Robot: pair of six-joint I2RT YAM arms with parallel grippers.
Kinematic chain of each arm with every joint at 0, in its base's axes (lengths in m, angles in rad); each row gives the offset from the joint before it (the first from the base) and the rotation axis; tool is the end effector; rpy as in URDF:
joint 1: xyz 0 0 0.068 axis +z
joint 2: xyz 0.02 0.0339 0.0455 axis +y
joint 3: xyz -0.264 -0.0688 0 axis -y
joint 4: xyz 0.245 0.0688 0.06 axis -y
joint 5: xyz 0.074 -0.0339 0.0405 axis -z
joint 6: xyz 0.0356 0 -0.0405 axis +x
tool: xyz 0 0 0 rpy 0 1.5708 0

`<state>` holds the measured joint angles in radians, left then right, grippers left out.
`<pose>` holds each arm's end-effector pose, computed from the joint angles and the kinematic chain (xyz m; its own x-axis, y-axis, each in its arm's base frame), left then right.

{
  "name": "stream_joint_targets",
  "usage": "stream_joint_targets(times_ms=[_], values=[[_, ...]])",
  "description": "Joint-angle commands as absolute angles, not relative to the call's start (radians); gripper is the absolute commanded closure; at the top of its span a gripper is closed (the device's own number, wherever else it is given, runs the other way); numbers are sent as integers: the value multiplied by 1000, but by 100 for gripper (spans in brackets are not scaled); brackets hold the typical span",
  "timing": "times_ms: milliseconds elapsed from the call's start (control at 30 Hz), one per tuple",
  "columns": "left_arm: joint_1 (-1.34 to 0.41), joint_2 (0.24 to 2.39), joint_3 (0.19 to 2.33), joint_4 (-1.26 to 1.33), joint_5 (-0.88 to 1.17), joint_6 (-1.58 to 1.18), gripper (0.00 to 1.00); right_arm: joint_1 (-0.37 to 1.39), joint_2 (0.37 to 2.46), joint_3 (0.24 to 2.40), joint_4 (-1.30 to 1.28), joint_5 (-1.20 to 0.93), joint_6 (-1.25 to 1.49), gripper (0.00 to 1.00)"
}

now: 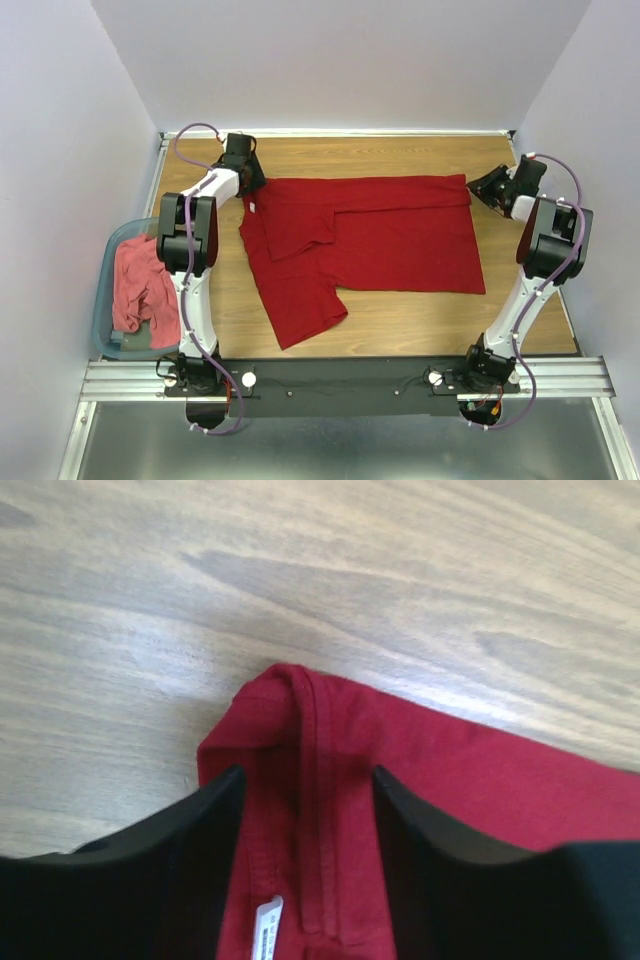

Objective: Fold and stack the t-shirts
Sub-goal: Fold the tshirt

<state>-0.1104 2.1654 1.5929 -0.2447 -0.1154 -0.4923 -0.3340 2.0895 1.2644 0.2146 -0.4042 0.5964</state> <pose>0.4787 -0.0489 0.1701 -0.6534 -0.4000 -0.6427 -0.3151 0.9157 -0.2494 0.4284 -0.1338 0.1423 -0.4498 0.7027 -0.5513 0.3017 0.7005 0.6467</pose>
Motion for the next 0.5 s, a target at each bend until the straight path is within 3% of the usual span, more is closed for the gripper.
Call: stream_joint_targets(times_ms=[0, 200, 467], values=[[-103, 2074, 1601, -218, -133, -471, 37, -333, 2045, 1244, 414, -563, 661, 66], [-104, 1990, 1608, -195, -129, -486, 39, -304, 2118, 1318, 457, -690, 689, 66], [-110, 2057, 1603, -207, 54, -520, 64, -288, 2217, 1362, 472, -661, 756, 67]])
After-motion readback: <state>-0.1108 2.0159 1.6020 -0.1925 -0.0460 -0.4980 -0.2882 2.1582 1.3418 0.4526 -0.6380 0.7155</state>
